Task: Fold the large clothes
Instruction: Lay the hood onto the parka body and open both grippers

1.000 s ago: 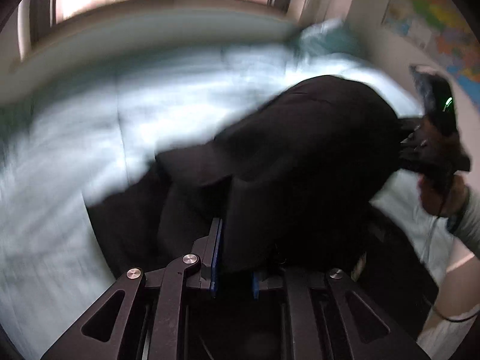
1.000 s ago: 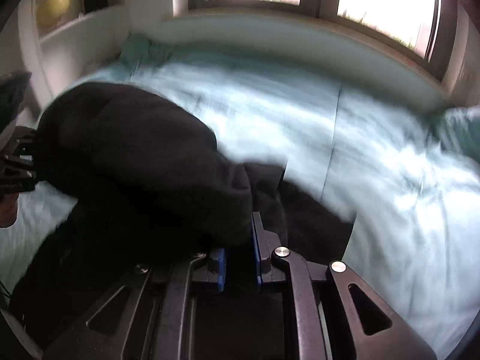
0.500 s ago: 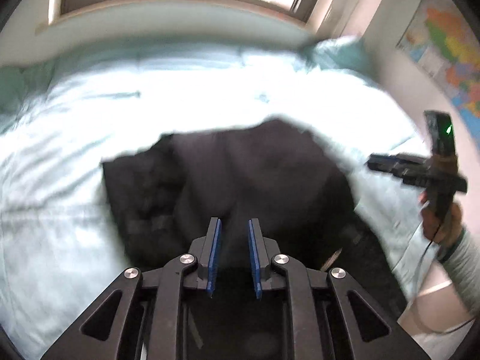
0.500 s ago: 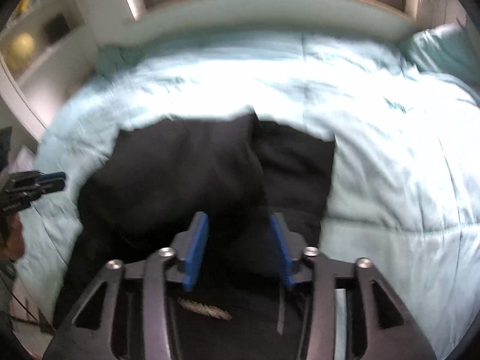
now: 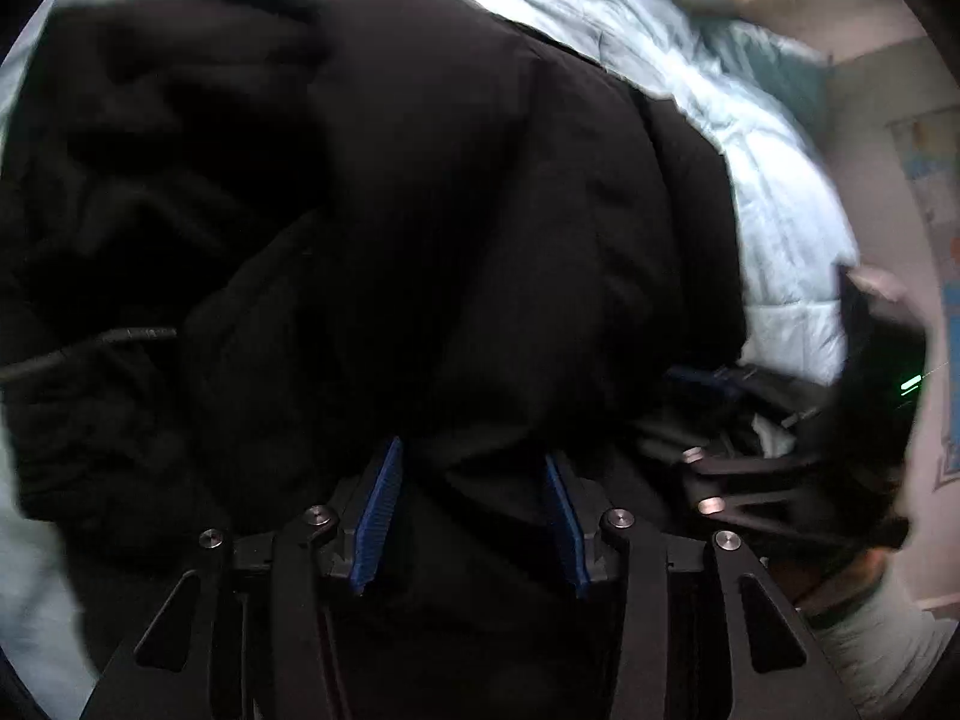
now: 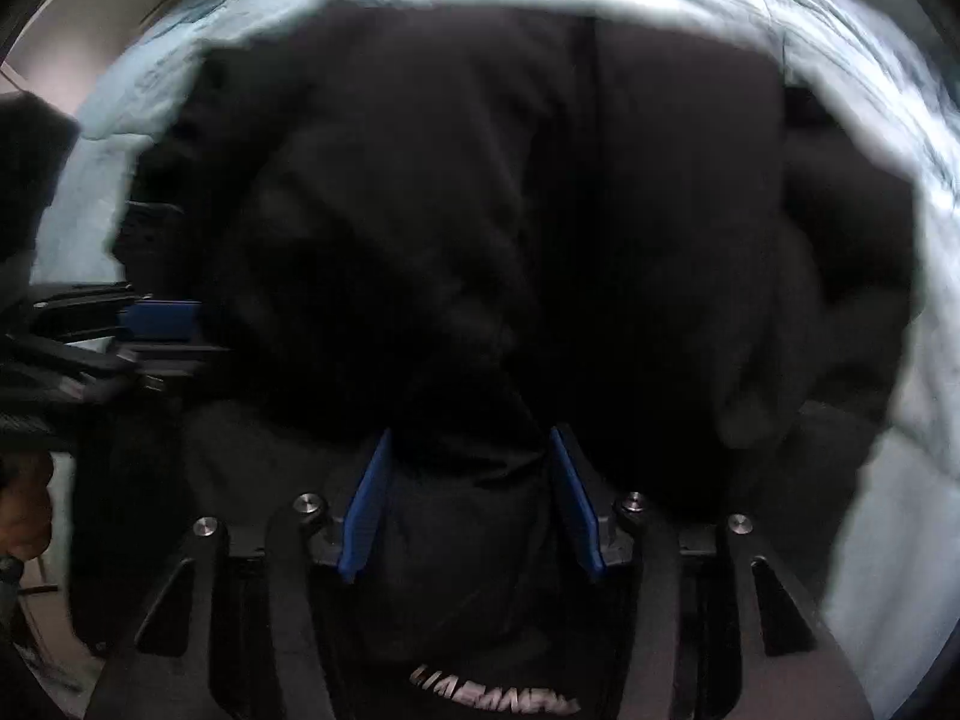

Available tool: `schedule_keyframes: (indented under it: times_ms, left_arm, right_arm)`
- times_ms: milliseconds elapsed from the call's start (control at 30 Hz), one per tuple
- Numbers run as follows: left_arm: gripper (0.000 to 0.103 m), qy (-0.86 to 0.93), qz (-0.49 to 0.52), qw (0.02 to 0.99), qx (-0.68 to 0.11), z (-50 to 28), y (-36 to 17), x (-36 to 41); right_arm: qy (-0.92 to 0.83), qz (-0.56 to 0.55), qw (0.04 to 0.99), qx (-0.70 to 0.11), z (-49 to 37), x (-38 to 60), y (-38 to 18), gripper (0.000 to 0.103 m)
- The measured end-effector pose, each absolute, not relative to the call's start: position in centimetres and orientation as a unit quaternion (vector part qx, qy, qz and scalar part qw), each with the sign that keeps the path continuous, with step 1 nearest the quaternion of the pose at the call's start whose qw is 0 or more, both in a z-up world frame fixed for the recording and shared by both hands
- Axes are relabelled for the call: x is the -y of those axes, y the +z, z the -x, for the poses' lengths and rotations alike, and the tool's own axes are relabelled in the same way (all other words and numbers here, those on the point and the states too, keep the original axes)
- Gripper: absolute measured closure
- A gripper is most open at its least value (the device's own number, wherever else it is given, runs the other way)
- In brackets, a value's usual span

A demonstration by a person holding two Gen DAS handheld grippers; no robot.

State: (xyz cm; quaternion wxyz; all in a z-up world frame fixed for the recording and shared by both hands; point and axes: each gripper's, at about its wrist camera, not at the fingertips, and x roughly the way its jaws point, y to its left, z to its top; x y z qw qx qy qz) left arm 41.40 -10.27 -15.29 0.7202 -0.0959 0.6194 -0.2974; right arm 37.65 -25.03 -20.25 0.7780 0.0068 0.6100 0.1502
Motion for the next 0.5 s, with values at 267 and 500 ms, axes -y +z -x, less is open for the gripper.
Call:
schedule_keyframes:
  times_ms: [267,500]
  left_arm:
    - [0.056,-0.342,0.085,0.737,-0.577,-39.4,-10.6,10.2]
    - [0.055,-0.323,0.121,0.697,-0.629,-39.7,-15.9,10.8]
  right_arm:
    - [0.165,-0.045,0.803,-0.572,-34.8,26.0,-15.5,0.048]
    - [0.142,-0.006,0.789,-0.598,-33.4,24.8,-19.1,0.047]
